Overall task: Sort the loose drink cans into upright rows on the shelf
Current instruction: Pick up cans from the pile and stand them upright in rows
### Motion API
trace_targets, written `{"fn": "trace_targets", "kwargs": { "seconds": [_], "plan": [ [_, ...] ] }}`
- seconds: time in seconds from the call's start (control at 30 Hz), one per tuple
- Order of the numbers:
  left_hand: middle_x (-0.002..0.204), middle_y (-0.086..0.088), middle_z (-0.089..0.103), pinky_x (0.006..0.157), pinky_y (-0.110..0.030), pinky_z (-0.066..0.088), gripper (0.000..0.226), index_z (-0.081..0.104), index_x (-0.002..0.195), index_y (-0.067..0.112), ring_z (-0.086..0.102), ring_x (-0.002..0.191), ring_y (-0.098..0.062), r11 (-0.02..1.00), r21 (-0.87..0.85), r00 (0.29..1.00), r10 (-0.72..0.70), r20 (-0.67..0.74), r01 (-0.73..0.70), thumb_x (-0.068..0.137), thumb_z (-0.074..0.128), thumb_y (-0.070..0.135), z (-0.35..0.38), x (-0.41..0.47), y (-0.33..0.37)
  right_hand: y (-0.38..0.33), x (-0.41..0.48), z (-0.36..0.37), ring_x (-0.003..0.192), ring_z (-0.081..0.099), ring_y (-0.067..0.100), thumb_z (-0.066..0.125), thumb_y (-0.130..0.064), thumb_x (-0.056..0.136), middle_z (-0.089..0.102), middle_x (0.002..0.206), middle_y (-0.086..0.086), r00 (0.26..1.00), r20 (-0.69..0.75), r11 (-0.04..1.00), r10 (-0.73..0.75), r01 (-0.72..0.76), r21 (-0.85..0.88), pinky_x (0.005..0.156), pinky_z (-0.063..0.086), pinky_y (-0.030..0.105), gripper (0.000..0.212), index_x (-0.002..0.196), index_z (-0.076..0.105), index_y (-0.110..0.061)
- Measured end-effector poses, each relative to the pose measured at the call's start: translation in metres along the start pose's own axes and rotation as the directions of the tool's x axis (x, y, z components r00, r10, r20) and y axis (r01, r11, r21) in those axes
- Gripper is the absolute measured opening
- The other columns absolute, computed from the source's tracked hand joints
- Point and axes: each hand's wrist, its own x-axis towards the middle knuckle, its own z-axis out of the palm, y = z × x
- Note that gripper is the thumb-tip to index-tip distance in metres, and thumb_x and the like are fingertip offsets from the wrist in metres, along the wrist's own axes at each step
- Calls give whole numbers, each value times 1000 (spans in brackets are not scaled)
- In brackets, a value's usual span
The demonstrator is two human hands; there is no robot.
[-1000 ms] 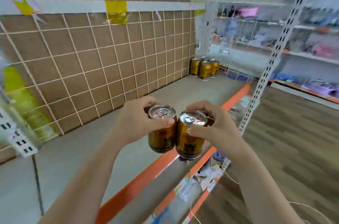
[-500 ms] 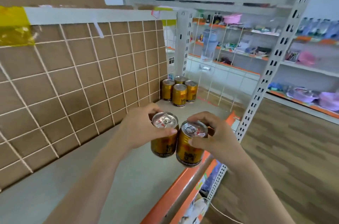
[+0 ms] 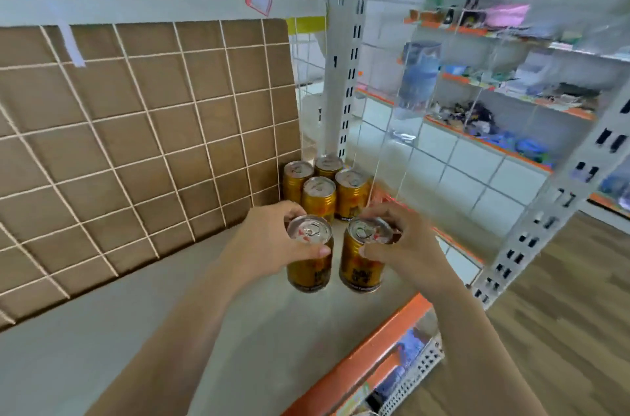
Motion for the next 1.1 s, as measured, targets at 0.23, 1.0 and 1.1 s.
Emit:
{"fn": "trace_targets", "kwargs": {
  "seconds": [0.23, 1.0, 1.1],
  "plan": [
    [111, 4, 46, 82, -20, 37, 69, 59, 115, 25, 48, 98, -9, 985, -12, 980, -171, -99, 171, 56, 82, 52, 43, 43, 18, 29, 78, -33, 93, 57, 2, 76, -8, 64, 60, 103, -15, 979, 202, 998, 22, -8, -67, 77, 52, 28, 43, 89, 58, -37],
    [114, 6, 55, 79, -23, 41, 64, 56, 117, 22, 52, 99, -10, 920, -134, 868, -392, -305, 369, 62, 83, 41, 92, 52, 23, 67, 103, -26, 120, 46, 26, 81, -38, 63, 45, 130, 4, 983, 172, 913, 59, 16, -409, 97, 41, 39, 84, 133, 37, -22],
    [117, 4, 57, 79, -23, 43, 67, 55, 121, 21, 54, 102, -11, 919, -159, 873, -393, -289, 361, 63, 83, 40, 96, 56, 25, 66, 104, -29, 118, 48, 25, 81, -33, 65, 45, 132, 4, 983, 177, 916, 57, 19, -402, 92, 40, 36, 83, 134, 37, -22]
  ]
}}
